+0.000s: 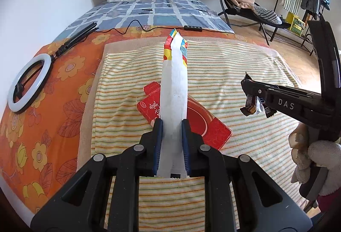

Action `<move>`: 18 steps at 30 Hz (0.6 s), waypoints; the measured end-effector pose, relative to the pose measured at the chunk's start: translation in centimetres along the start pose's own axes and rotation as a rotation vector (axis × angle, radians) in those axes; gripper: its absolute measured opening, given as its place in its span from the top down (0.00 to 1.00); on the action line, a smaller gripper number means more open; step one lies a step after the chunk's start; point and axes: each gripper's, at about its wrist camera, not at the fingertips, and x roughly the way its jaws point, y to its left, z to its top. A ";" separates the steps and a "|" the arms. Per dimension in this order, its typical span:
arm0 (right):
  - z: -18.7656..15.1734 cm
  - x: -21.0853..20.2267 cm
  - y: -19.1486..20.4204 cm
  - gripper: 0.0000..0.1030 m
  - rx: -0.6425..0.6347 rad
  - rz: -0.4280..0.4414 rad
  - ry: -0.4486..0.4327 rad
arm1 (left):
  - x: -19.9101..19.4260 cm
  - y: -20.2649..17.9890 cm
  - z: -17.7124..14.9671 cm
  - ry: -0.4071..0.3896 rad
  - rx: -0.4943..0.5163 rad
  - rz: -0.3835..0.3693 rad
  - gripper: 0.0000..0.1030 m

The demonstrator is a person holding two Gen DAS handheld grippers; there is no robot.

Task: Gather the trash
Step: 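Carry the chocolate bar and paper strip over the blue basket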

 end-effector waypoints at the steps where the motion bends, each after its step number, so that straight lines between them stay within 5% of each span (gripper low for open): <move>1: -0.3 -0.6 0.1 0.86 -0.006 0.002 -0.004 | -0.5 -0.1 -0.1 -0.005 0.001 -0.002 0.84; 18: -7.4 -10.8 1.4 0.86 -0.099 0.081 -0.024 | -10.0 -4.4 -5.7 -0.062 0.098 -0.036 0.84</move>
